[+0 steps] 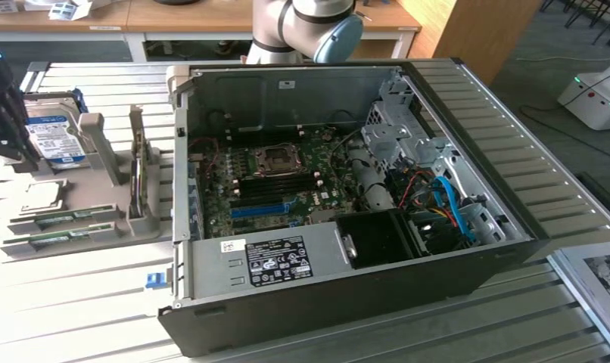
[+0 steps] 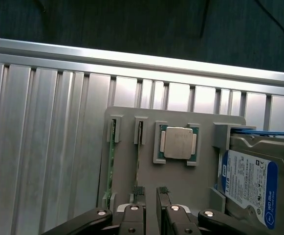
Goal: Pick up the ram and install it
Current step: 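Pick up the ram and move it above insertion slot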
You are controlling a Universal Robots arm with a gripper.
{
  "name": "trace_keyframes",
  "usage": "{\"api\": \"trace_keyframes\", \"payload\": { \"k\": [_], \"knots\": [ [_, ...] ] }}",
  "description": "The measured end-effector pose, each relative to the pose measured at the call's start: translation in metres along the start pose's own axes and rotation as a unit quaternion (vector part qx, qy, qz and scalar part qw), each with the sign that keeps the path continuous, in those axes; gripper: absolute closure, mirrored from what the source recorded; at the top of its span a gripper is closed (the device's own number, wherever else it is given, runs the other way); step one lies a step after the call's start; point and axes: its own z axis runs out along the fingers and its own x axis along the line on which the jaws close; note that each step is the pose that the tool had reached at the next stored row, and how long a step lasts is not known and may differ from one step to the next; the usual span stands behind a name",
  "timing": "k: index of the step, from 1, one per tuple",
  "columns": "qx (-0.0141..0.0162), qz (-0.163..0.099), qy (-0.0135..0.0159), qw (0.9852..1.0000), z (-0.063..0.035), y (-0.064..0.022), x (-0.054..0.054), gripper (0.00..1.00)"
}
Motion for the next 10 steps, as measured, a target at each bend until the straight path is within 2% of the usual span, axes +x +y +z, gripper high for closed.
{"api": "trace_keyframes", "payload": {
  "k": [10],
  "knots": [
    [0.0001,0.0,0.0,1.0,0.0129,-0.0004,0.0,0.76]
  ]
}}
